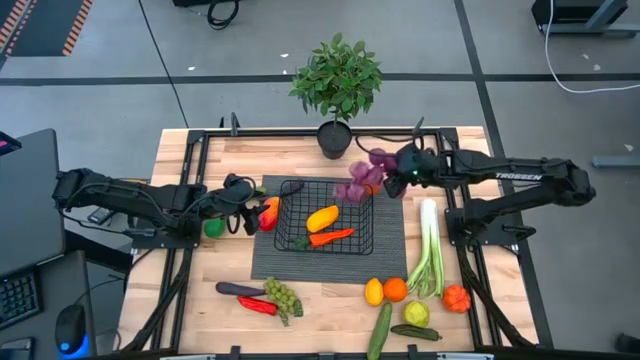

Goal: Build produce basket
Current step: Put the purple garlic into the wire basket

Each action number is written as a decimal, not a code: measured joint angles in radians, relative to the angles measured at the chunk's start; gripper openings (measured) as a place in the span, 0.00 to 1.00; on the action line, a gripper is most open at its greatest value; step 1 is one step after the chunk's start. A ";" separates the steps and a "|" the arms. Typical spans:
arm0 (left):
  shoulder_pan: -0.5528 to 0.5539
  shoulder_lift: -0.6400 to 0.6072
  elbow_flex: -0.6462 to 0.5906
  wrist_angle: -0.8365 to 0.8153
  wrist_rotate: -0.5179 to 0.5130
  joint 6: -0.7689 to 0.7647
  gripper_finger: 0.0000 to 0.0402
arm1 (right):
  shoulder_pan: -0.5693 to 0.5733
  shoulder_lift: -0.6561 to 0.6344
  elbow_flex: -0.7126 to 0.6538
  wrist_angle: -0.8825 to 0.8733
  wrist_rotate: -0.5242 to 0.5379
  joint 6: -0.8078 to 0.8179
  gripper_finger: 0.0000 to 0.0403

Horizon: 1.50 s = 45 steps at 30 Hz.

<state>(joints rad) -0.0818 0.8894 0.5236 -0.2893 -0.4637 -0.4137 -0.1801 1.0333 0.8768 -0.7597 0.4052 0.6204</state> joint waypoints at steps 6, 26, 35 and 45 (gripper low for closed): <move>-0.001 0.000 0.000 0.000 0.000 -0.027 0.58 | 0.071 0.000 0.000 0.123 0.019 -0.052 0.50; -0.001 0.000 0.000 0.000 0.001 -0.051 0.58 | 0.219 0.202 0.000 0.538 0.001 -0.039 0.50; -0.001 0.000 0.000 0.000 0.001 -0.047 0.58 | 0.204 0.320 0.000 0.625 0.006 -0.002 0.50; -0.014 0.000 0.000 -0.001 0.016 -0.045 0.58 | 0.189 0.328 0.000 0.623 -0.049 -0.010 0.61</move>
<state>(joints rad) -0.0958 0.8894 0.5236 -0.2904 -0.4477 -0.4592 0.0090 1.3613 0.8772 -0.1371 0.3557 0.6102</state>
